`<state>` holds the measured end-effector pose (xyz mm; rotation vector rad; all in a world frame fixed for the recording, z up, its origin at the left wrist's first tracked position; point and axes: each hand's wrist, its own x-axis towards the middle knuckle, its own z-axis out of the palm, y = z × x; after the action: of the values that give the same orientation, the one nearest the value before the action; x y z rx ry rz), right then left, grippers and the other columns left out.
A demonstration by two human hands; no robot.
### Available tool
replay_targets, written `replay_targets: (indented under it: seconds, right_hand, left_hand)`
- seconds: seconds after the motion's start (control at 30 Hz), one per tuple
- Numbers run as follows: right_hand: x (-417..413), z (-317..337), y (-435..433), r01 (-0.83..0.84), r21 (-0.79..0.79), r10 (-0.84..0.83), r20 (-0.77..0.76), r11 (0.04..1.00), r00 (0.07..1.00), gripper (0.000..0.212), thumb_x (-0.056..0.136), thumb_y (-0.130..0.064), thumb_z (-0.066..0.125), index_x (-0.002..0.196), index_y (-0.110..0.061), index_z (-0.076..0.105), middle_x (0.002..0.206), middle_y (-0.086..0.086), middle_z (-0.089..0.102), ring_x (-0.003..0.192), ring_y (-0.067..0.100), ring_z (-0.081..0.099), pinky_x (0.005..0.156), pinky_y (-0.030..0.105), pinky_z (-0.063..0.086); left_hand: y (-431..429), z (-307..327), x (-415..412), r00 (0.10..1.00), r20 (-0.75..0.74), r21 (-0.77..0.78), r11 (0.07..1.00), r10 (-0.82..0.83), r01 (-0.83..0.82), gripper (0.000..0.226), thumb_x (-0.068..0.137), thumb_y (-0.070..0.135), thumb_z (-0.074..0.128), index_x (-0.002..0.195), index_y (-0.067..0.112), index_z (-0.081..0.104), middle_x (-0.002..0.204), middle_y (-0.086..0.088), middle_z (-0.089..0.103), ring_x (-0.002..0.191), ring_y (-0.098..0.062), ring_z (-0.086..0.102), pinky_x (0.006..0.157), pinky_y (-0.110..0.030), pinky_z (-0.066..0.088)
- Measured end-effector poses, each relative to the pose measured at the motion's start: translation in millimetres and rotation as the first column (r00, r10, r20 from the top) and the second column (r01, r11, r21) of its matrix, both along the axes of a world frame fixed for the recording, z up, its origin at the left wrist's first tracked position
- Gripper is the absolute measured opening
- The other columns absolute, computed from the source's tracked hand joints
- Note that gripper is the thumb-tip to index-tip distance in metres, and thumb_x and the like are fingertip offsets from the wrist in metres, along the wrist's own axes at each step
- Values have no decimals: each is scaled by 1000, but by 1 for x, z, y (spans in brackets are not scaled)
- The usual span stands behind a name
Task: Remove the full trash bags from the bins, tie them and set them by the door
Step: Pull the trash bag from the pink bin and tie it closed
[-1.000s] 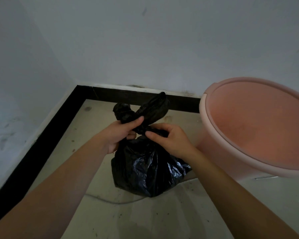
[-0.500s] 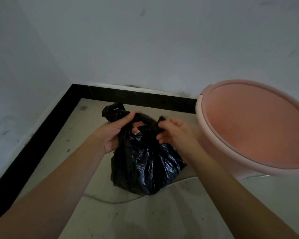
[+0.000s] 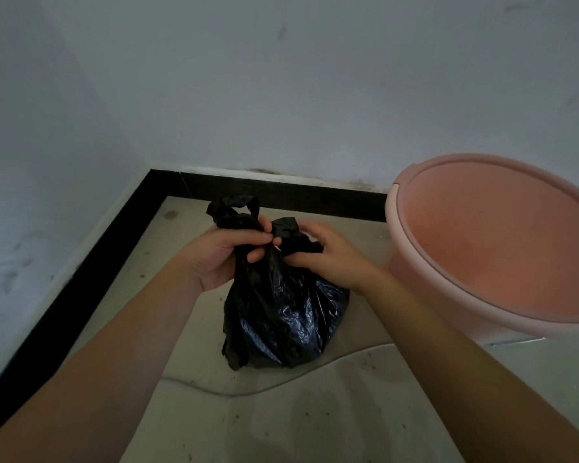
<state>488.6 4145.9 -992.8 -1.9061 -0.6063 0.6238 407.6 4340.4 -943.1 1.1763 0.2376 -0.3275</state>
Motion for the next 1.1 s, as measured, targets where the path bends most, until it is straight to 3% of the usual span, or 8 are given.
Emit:
replay_targets:
  seconds: [0.1, 0.23, 0.43, 0.6, 0.7, 0.77, 0.93, 1.1]
  right_hand:
    - [1, -4, 6, 42, 3, -42, -118, 999, 992, 16, 84, -26, 63, 95, -21, 73, 86, 6, 71, 84, 24, 68, 83, 45, 53]
    - [-7, -3, 3, 163, 73, -155, -105, 984, 982, 25, 84, -24, 55, 80, -1, 63, 69, 8, 54, 66, 21, 52, 64, 35, 38]
    - [-25, -7, -3, 46, 103, -15, -289, 994, 957, 18, 82, -24, 54, 67, -14, 54, 74, 10, 47, 70, 20, 47, 68, 33, 34]
    - [-25, -20, -7, -25, 4, 25, -373, 1000, 928, 36, 78, -51, 54, 89, -19, 66, 98, 6, 69, 99, 23, 65, 99, 54, 43]
    - [-24, -22, -6, 48, 23, -30, -495, 999, 868, 62, 80, -82, 45, 112, -36, 71, 127, -7, 67, 121, 14, 60, 113, 40, 36]
    - [-25, -15, -3, 79, 36, -51, -487, 996, 872, 67, 77, -90, 37, 114, -43, 69, 128, -14, 66, 121, 7, 58, 107, 31, 37]
    - [-23, -18, 9, 387, 151, -289, -439, 910, 851, 22, 96, -42, 61, 99, -22, 70, 100, 2, 75, 98, 20, 71, 86, 32, 56]
    - [-21, -26, 4, 702, 201, -415, -684, 684, 600, 20, 103, -28, 52, 110, -14, 63, 83, 1, 72, 79, 18, 69, 65, 34, 56]
  left_hand:
    - [5, 1, 0, 1000, -25, 50, 999, -6, 8, 12, 80, 2, 64, 81, 14, 66, 73, -11, 52, 51, -12, 51, 64, -23, 53]
    - [7, -11, 5, 976, -133, 123, 980, 175, -159, 18, 92, -3, 56, 85, 12, 63, 79, -12, 69, 68, -18, 69, 68, -28, 60]
    - [3, -31, 17, 882, -98, 46, 887, 461, -458, 16, 93, -3, 53, 87, 8, 64, 96, -11, 73, 97, -24, 71, 81, -34, 56]
    - [2, -31, 14, 873, -124, -156, 859, 472, -487, 25, 95, -5, 43, 80, 12, 55, 76, -6, 68, 89, -21, 72, 82, -36, 55]
    - [1, -32, 13, 883, -116, -174, 866, 456, -470, 24, 94, -6, 43, 81, 12, 55, 77, -6, 65, 88, -22, 72, 83, -36, 55]
    - [2, -31, 12, 894, -105, -182, 876, 435, -447, 23, 92, -6, 43, 81, 12, 53, 78, -6, 63, 87, -22, 71, 84, -36, 56]
    - [-6, -28, 9, 913, -92, -210, 888, 398, -408, 20, 89, -2, 40, 76, 13, 47, 79, -5, 60, 91, -25, 68, 85, -38, 56]
    - [-8, -29, 9, 829, -92, -353, 760, 552, -545, 20, 85, 17, 43, 65, 15, 38, 70, -8, 55, 89, -30, 68, 95, -45, 50]
